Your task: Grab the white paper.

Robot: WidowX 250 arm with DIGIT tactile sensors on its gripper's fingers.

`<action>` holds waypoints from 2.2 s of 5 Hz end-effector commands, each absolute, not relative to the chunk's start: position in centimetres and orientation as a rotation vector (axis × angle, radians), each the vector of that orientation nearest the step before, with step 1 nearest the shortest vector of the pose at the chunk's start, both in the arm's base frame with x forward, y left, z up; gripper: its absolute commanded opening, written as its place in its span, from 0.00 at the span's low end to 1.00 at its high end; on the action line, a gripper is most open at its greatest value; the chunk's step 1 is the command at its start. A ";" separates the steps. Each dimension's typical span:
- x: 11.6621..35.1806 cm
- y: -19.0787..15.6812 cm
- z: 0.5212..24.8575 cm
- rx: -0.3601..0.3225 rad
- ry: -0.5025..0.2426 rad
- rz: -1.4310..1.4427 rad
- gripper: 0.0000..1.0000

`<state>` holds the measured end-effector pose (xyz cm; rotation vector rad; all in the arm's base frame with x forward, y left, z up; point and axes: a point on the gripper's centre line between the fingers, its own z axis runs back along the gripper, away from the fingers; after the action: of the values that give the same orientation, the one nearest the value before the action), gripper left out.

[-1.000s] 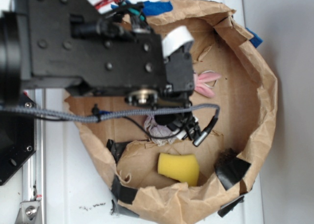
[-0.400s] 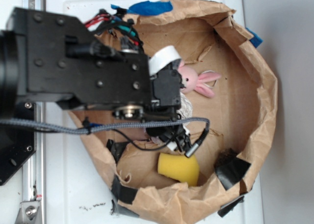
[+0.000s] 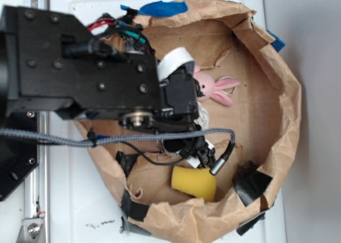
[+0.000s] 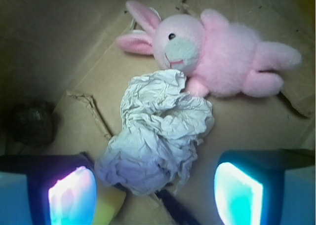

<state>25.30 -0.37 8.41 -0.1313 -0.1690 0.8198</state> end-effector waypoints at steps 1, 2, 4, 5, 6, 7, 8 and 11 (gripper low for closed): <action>26.2 0.3 8.3 -0.132 -0.198 0.826 1.00; 26.7 0.2 7.2 -0.111 -0.198 0.828 1.00; 27.3 0.3 4.7 -0.059 -0.131 0.834 1.00; 27.3 0.4 4.6 -0.053 -0.120 0.855 1.00; 27.6 1.0 5.0 -0.057 -0.129 0.873 0.00; 28.3 1.8 5.6 -0.028 -0.144 0.849 0.00; 28.6 2.8 5.9 -0.008 -0.168 0.792 0.00; 25.6 3.8 14.7 -0.042 -0.150 0.645 0.00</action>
<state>25.02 2.35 12.61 -0.0263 -0.0741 0.6264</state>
